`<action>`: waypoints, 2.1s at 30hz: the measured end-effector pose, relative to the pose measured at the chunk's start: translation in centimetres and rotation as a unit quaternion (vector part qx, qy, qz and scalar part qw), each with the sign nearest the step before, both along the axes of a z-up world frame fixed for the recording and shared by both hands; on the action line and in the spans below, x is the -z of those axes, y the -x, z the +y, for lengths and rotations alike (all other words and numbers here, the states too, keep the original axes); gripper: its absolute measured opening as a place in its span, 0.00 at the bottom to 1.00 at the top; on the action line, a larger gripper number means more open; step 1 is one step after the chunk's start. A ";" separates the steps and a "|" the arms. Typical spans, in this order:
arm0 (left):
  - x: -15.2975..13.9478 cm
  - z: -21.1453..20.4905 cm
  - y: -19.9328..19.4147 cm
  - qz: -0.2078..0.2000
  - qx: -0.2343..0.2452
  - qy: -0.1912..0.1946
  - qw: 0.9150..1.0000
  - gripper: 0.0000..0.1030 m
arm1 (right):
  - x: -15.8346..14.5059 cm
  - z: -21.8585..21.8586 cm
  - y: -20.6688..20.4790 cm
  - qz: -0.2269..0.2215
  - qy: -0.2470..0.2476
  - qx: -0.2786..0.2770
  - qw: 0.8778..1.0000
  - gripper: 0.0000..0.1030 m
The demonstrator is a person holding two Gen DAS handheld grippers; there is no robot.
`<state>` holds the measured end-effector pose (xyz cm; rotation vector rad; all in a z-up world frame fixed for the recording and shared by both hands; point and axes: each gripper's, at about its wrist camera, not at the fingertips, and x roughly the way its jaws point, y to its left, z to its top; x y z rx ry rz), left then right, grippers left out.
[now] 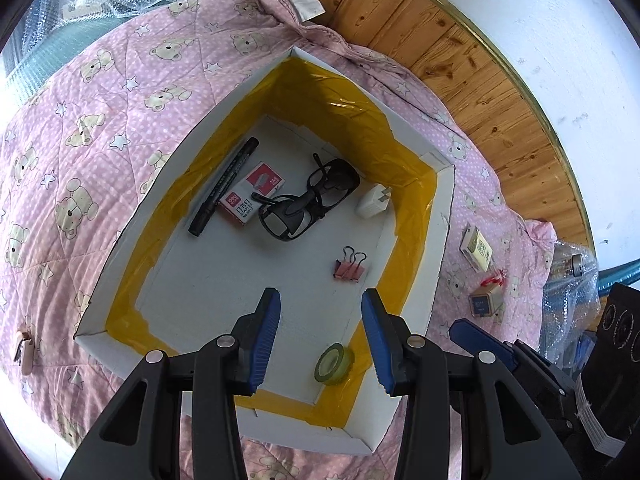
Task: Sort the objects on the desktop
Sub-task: 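Open right gripper dropping the green tape roll into the white box, then move both open grippers away from the box toward the remaining items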
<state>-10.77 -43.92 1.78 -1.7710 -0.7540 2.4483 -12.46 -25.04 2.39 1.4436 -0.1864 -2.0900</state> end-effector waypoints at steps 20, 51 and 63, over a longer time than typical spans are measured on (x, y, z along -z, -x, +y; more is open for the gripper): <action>-1.9 1.6 -0.9 0.015 0.015 0.001 1.000 0.43 | -1.5 1.5 -1.7 0.015 0.012 0.014 1.000 0.60; -3.4 14.2 -0.6 0.011 0.152 0.023 0.988 0.43 | -0.2 14.5 -5.7 0.001 0.047 0.162 0.986 0.60; -2.5 24.0 2.8 0.003 0.246 0.033 0.969 0.48 | 1.8 22.4 -5.4 -0.017 0.052 0.256 0.965 0.60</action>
